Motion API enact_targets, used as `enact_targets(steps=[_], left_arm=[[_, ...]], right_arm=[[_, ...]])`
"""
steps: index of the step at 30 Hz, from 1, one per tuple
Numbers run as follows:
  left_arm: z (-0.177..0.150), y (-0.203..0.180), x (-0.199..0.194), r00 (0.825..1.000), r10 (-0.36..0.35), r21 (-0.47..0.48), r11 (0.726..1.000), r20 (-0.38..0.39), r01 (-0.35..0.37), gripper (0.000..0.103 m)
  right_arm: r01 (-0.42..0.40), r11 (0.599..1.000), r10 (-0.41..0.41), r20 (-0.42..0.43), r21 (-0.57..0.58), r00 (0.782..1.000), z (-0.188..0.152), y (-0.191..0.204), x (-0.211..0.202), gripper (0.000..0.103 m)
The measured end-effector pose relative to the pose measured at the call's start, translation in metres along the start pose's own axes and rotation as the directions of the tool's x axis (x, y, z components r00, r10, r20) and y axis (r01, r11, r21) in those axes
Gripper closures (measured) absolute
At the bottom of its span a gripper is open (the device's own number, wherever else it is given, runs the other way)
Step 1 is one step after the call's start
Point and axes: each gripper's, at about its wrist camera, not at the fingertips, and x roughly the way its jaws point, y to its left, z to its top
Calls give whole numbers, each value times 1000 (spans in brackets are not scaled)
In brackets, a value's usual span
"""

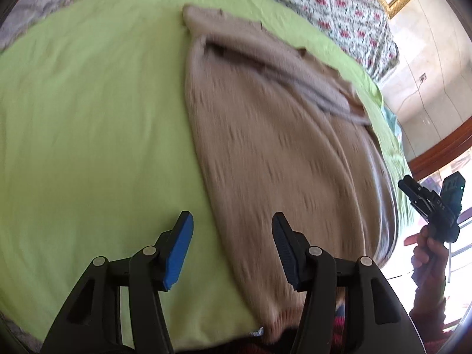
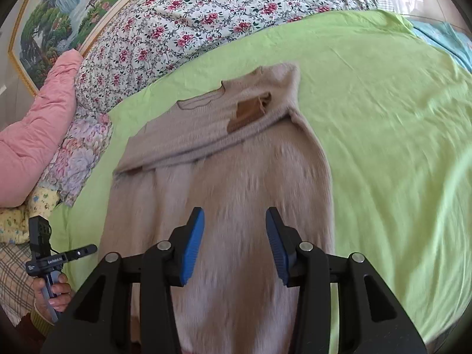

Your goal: Fold small clothes

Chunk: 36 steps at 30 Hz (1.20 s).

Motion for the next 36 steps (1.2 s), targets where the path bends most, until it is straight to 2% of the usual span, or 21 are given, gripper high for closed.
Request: enact_targets(steps=[5, 7, 14, 17, 21, 22, 26, 27, 28, 29, 30, 32, 33, 36], left_arm=[[-33, -8, -1, 998, -63, 12, 998, -16, 63, 35], [-43, -14, 1, 996, -82, 26, 996, -25, 83, 34], [-67, -33, 5, 998, -54, 95, 994, 26, 52, 32], [-73, -35, 6, 997, -51, 107, 993, 53, 45, 33], [-76, -41, 7, 998, -41, 135, 990, 57, 33, 35], [-77, -42, 7, 997, -40, 137, 990, 61, 31, 41], [-77, -49, 15, 998, -22, 171, 985, 55, 13, 84], [-77, -50, 15, 998, -17, 183, 983, 56, 7, 90], [-78, -49, 14, 998, -20, 187, 982, 56, 9, 92], [-78, -49, 10, 998, -25, 198, 980, 61, 12, 94], [-78, -48, 4, 997, -22, 210, 978, 69, 7, 95], [-77, -43, -11, 995, -24, 225, 974, 97, 1, 95], [-75, -35, -26, 992, -28, 215, 977, 122, 1, 96], [-71, -7, -44, 991, -32, 173, 985, 133, 9, 96]], right_arm=[[-21, 1000, 21, -6, 1, 1000, -25, -4, -21, 55], [-14, 1000, 13, -11, -8, 1000, -36, -6, -30, 54], [12, 1000, -12, -7, -7, 1000, -78, -24, -55, 50], [19, 1000, -18, -36, 18, 999, -96, -35, -51, 49], [-10, 999, 12, -69, 33, 998, -114, -40, -39, 49], [-27, 999, 30, -70, 36, 997, -118, -40, -36, 49], [-64, 997, 67, -73, 43, 995, -126, -40, -28, 48], [-67, 997, 70, -80, 37, 994, -129, -39, -27, 51], [-69, 997, 71, -94, 26, 993, -131, -38, -26, 56], [-65, 998, 67, -105, 22, 992, -133, -38, -24, 77], [-68, 997, 70, -111, 24, 991, -133, -40, -25, 91], [-89, 996, 91, -81, 32, 993, -130, -44, -35, 93], [-85, 996, 87, -51, 33, 995, -127, -47, -44, 94], [-107, 990, 106, 21, 96, 994, -118, -71, -67, 96]])
